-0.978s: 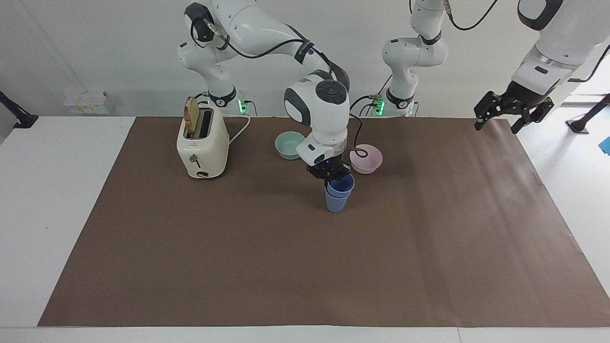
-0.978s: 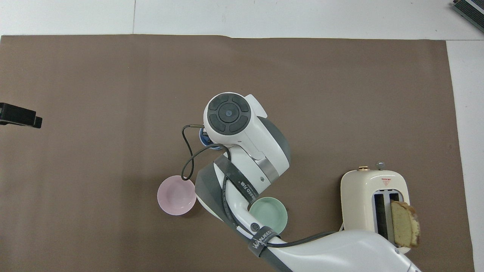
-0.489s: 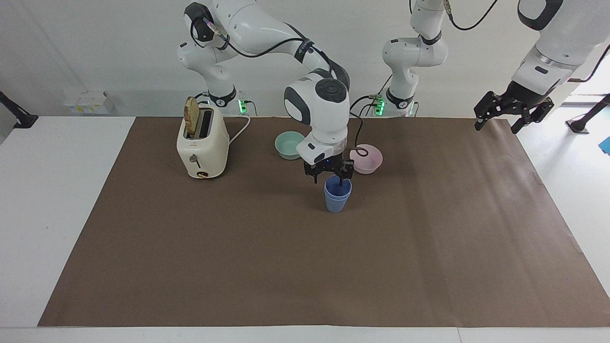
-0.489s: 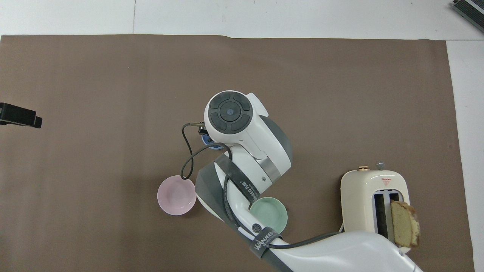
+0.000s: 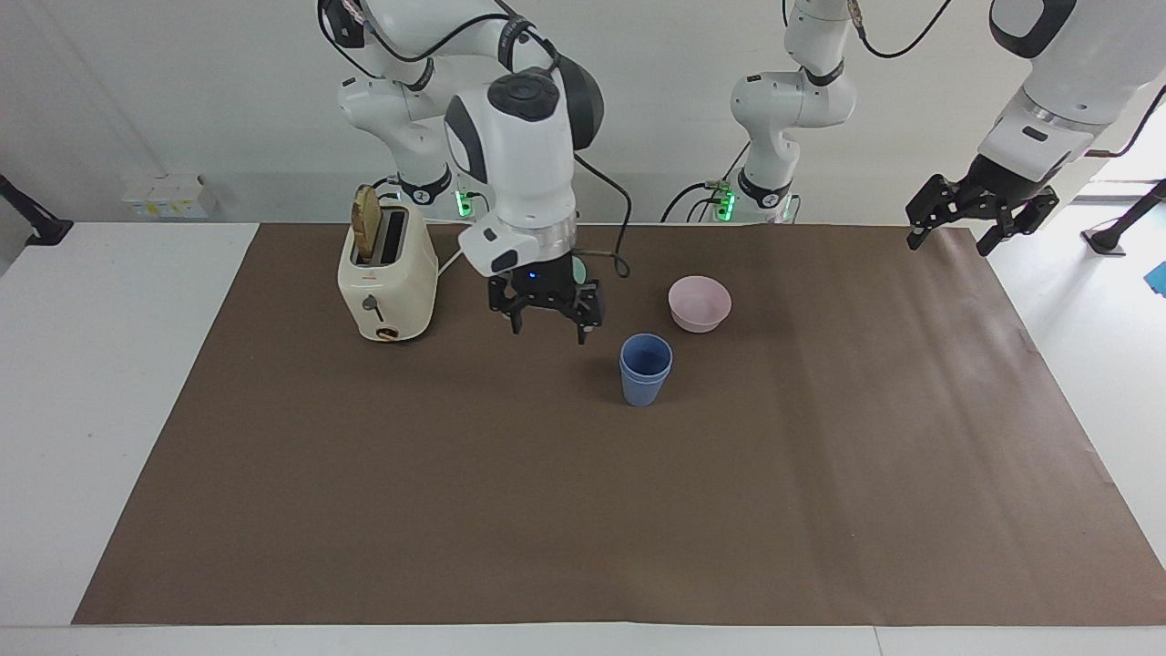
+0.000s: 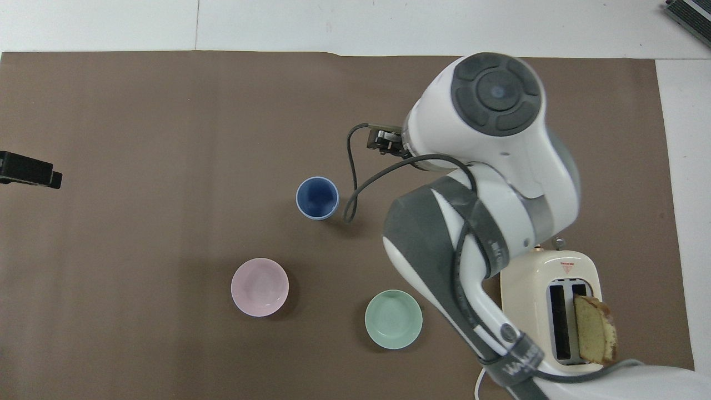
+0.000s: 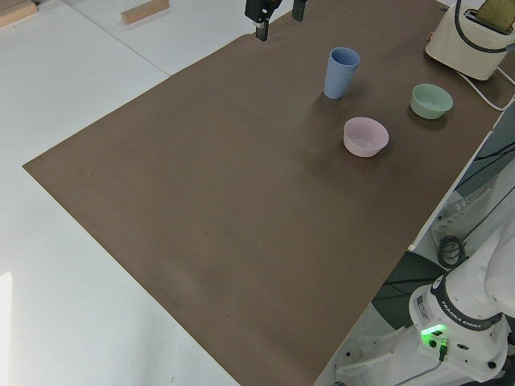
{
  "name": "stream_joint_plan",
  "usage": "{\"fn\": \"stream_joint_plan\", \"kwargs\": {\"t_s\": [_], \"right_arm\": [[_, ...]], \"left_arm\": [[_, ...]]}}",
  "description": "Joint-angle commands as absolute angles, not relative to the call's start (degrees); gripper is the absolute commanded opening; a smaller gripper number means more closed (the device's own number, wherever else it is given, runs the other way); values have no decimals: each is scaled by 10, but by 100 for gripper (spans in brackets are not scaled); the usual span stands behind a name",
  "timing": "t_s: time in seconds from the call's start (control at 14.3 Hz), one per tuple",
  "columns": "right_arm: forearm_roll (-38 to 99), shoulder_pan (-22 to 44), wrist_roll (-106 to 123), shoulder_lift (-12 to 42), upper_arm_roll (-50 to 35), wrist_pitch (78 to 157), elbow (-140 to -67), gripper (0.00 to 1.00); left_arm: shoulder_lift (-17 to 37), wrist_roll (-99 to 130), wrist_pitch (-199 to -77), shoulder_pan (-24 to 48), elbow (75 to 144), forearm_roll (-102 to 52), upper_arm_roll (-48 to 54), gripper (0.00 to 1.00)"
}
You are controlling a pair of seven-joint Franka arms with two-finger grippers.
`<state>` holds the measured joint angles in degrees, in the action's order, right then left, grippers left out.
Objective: Stack blue cups with both arms
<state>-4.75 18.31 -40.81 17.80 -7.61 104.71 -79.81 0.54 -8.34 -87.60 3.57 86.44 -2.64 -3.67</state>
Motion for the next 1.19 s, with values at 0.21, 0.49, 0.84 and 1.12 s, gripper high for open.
{"fn": "stream_joint_plan", "kwargs": {"t_s": [0.21, 0.49, 0.84, 1.12], "right_arm": [[-50, 89, -292, 126, -85, 950, -777, 100], [-54, 73, -231, 97, -84, 890, -777, 100], [-27, 15, -138, 73, -81, 857, -788, 100], [14, -11, -137, 52, -80, 882, -829, 100]], "left_arm": [[-7, -86, -870, 30, 875, -18, -32, 100], [-7, -87, -870, 30, 875, -18, -32, 100], [-7, -86, -870, 30, 875, -18, -32, 100], [-7, -87, -870, 30, 875, -17, -32, 100]]}}
